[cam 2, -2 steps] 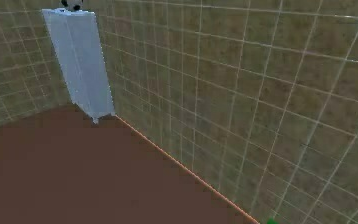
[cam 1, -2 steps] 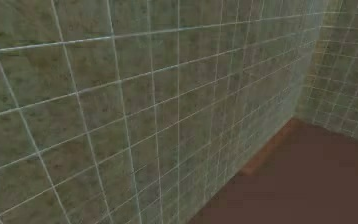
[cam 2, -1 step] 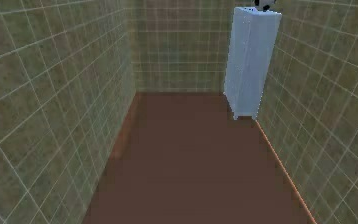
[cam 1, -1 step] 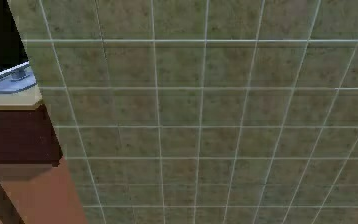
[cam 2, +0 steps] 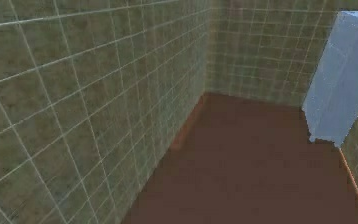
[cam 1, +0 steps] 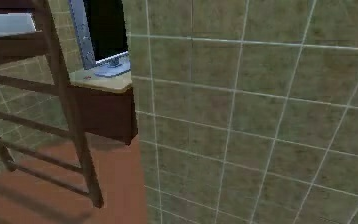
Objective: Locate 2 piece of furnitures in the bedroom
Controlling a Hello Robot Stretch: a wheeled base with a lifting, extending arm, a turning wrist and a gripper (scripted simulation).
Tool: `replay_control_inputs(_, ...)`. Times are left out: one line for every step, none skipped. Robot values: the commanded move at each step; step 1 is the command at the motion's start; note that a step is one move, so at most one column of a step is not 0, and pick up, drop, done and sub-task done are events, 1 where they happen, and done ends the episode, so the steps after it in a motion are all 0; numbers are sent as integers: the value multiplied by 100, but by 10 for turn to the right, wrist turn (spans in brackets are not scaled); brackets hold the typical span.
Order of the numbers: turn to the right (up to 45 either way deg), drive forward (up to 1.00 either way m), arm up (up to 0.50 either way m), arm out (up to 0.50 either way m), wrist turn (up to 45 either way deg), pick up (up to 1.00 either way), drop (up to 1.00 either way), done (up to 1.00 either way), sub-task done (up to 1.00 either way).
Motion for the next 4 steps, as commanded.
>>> replay_control_inputs(0,35,0,0,0,0,0,0,0)
replay_control_inputs(-450,0,0,0,0,0,0,0,0)
replay_control_inputs(-390,0,0,0,0,0,0,0,0)
replay_control_inputs(0,0,0,0,0,0,0,0,100)
